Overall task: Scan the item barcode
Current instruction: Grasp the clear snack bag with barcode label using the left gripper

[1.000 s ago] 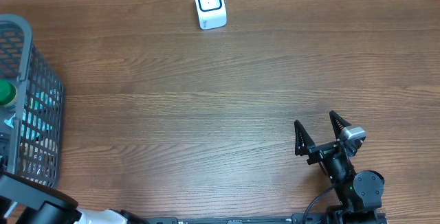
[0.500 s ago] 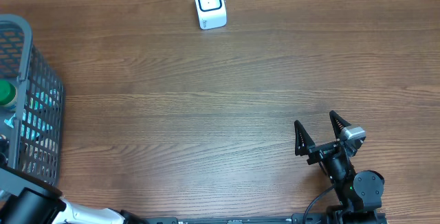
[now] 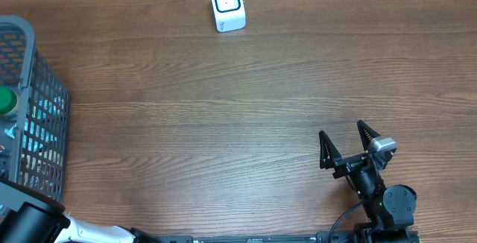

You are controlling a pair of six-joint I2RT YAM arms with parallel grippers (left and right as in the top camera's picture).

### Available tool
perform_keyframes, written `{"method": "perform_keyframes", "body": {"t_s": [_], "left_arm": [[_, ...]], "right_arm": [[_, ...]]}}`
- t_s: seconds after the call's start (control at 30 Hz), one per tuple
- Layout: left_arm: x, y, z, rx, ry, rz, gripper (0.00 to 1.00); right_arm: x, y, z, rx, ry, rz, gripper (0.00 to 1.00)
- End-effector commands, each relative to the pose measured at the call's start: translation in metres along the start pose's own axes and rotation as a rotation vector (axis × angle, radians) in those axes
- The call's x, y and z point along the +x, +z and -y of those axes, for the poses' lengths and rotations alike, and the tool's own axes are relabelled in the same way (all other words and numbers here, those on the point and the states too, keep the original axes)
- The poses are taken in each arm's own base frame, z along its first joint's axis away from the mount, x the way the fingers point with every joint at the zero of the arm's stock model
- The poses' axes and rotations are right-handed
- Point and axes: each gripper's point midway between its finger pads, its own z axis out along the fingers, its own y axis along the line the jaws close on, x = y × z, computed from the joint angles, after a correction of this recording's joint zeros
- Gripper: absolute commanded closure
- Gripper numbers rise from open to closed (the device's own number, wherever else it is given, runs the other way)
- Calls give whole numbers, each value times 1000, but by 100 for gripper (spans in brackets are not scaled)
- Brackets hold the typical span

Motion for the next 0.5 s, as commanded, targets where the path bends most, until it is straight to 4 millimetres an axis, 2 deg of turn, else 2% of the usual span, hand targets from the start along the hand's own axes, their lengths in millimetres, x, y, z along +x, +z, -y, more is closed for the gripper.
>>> {"method": "perform_keyframes", "body": {"t_s": [0.0,0.1,0.17,0.3,0.33,0.37,0.4,0.47], "left_arm": [[8,21,-2,-32,3,-30,0],[17,35,-2,-43,12,-66,1],[23,42,-1,-49,20,-88,10],[30,48,1,-41,26,-119,38],[30,48,2,-32,25,-120,49],[30,48,2,-31,24,-118,63],[30,48,2,-32,24,-118,89],[30,48,2,-32,23,-117,93]], "right_arm": [[1,0,2,5,-5,6,0],[1,0,2,5,-5,6,0],[1,0,2,5,-5,6,0],[1,0,2,5,-5,6,0],[1,0,2,5,-5,6,0],[1,0,2,5,-5,6,0],[1,0,2,5,-5,6,0],[1,0,2,5,-5,6,0]]}}
